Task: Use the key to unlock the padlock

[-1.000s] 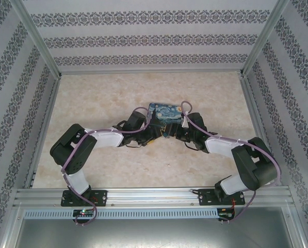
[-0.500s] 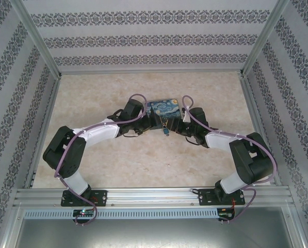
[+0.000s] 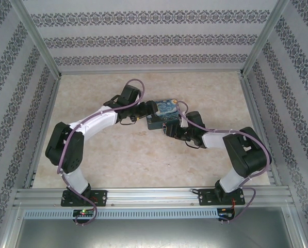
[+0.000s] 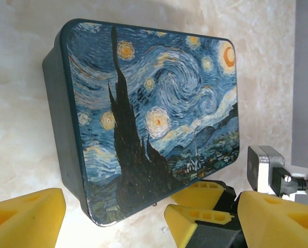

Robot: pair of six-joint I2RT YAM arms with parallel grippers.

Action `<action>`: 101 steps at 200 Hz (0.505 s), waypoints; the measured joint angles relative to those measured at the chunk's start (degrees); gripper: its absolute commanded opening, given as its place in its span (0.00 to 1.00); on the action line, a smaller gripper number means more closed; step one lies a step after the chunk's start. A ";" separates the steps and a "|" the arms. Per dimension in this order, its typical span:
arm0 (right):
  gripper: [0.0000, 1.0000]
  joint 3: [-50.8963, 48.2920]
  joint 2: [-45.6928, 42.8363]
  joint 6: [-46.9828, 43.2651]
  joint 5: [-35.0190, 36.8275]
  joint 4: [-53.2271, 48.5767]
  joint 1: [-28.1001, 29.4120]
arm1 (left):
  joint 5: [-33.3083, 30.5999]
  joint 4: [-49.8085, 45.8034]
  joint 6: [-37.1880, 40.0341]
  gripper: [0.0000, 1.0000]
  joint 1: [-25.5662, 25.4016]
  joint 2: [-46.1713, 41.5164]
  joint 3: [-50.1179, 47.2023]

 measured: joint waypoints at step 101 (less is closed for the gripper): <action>0.07 2.89 3.74 -1.22 -0.02 0.90 0.74 | 0.02 -2.21 1.84 0.88 0.24 2.73 0.48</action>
